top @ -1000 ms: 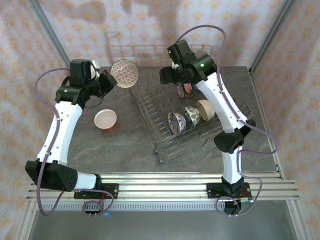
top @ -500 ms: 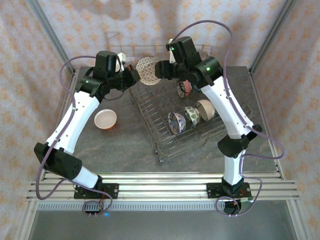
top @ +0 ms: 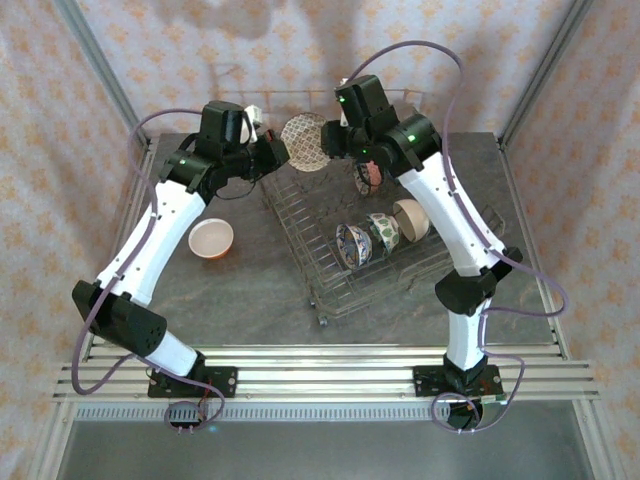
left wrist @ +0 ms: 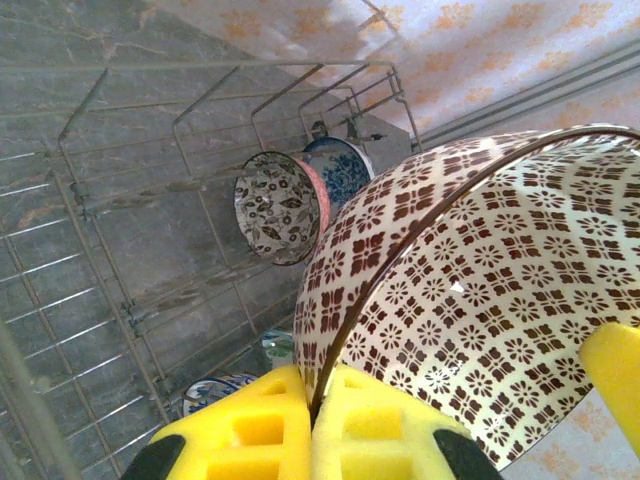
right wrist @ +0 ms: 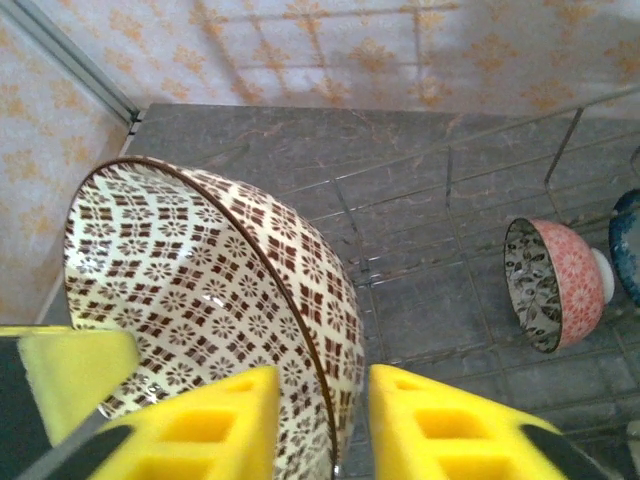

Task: Load the bowls into the dish rack

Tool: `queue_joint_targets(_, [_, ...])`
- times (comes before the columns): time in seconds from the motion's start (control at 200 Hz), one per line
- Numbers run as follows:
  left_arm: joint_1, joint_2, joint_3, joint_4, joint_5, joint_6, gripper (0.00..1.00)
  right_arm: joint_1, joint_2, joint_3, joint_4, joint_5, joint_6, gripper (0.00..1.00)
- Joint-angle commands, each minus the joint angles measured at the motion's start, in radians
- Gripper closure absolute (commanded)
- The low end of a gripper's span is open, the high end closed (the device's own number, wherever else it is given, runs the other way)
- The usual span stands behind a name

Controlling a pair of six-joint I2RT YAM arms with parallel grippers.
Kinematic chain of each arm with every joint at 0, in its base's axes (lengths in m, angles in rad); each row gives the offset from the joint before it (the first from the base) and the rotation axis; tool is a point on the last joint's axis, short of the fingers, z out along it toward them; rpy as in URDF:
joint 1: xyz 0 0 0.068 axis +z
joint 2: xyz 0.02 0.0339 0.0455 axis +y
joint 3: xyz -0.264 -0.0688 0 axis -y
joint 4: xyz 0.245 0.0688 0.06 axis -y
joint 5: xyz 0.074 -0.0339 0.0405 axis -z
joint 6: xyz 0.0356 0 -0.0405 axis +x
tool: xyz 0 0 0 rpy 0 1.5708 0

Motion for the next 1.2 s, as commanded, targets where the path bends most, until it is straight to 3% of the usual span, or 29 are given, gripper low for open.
queue_joint_targets(0.0, [-0.008,0.004,0.054,0.072,0.005,-0.001,1.0,0.0,0.011,-0.012,0.019,0.043,0.002,0.81])
queue_joint_targets(0.15, [-0.015,0.016,0.06,0.077,0.018,-0.007,1.0,0.0,0.012,-0.02,0.02,0.059,0.003,0.95])
queue_joint_targets(0.475, [-0.017,0.032,0.063,0.076,0.042,-0.01,1.0,0.001,0.012,-0.026,0.018,0.088,0.016,1.0])
queue_joint_targets(0.786, [-0.018,0.046,0.061,0.066,0.03,-0.011,0.61,0.002,0.003,-0.037,0.026,0.137,0.061,1.0])
queue_joint_targets(0.876, [-0.018,0.051,0.075,0.054,0.014,-0.003,0.42,0.0,0.002,-0.042,0.022,0.178,0.083,1.0])
queue_joint_targets(0.931, [-0.017,0.054,0.087,0.04,0.0,0.009,0.35,0.0,0.003,-0.047,0.019,0.218,0.097,1.0])
queue_joint_targets(1.041, [-0.003,0.039,0.098,0.001,-0.048,0.041,0.27,0.0,0.004,-0.061,0.009,0.348,0.116,1.0])
queue_joint_targets(1.196, [0.067,-0.016,0.031,-0.037,-0.072,0.058,0.24,0.002,0.036,-0.066,-0.022,0.578,0.087,1.0])
